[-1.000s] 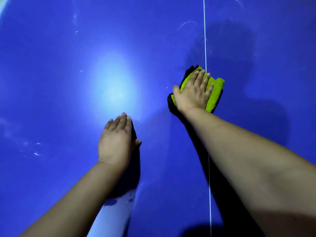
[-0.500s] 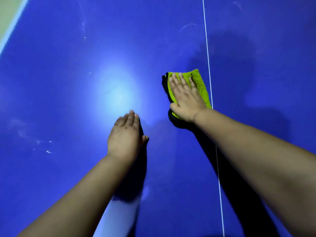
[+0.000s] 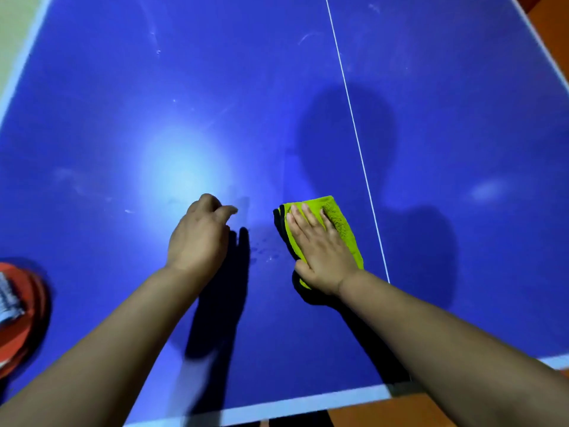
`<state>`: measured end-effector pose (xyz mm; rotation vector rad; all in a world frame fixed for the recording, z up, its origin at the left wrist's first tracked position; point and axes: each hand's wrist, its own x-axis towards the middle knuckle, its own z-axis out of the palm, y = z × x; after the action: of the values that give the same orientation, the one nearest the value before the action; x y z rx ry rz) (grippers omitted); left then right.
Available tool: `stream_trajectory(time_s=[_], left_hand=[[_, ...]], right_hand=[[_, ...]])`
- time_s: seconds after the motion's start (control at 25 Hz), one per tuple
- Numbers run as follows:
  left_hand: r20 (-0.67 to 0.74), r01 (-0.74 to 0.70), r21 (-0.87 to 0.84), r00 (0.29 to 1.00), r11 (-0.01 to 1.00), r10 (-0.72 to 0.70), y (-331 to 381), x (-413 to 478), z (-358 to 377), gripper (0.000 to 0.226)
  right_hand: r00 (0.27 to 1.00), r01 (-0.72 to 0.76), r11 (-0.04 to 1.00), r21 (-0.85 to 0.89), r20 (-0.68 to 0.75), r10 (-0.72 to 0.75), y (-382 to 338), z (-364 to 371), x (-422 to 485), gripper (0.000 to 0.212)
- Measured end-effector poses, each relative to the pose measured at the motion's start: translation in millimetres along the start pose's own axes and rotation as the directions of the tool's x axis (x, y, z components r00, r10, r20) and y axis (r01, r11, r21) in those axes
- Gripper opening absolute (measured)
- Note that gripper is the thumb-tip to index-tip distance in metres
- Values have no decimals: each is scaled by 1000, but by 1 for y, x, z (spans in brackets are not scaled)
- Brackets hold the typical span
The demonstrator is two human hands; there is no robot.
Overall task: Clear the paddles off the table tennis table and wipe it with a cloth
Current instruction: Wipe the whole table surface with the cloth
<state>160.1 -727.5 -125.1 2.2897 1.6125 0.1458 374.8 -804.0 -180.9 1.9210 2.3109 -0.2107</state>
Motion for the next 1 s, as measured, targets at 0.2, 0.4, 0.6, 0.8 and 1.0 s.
stream_trajectory(time_s=[0.2,0.4,0.6,0.8,1.0], left_hand=[[-11,6,-100,1000,995,-8,-12,-60,-16,23],[27,-14,-200,999,980,20,-22,-89,-29,13],[51,-28,-73,998,997,32,-40,-86,-17,11],[-26,-59,-24,998,998,59,-50,-37,8,21],[-40,29,46,999,999,-27,-47,41,19,43]], right_hand=[[995,-102,995,0,-12,102,-67,15,-77,83],[957,-288,956,53,-4,289,-118,20,-118,81],[827,-562,822,95,52,560,-144,13,-86,84],[716,-697,704,133,105,690,-127,0,-2,88],[683,-720,665,196,31,730,-70,-15,104,87]])
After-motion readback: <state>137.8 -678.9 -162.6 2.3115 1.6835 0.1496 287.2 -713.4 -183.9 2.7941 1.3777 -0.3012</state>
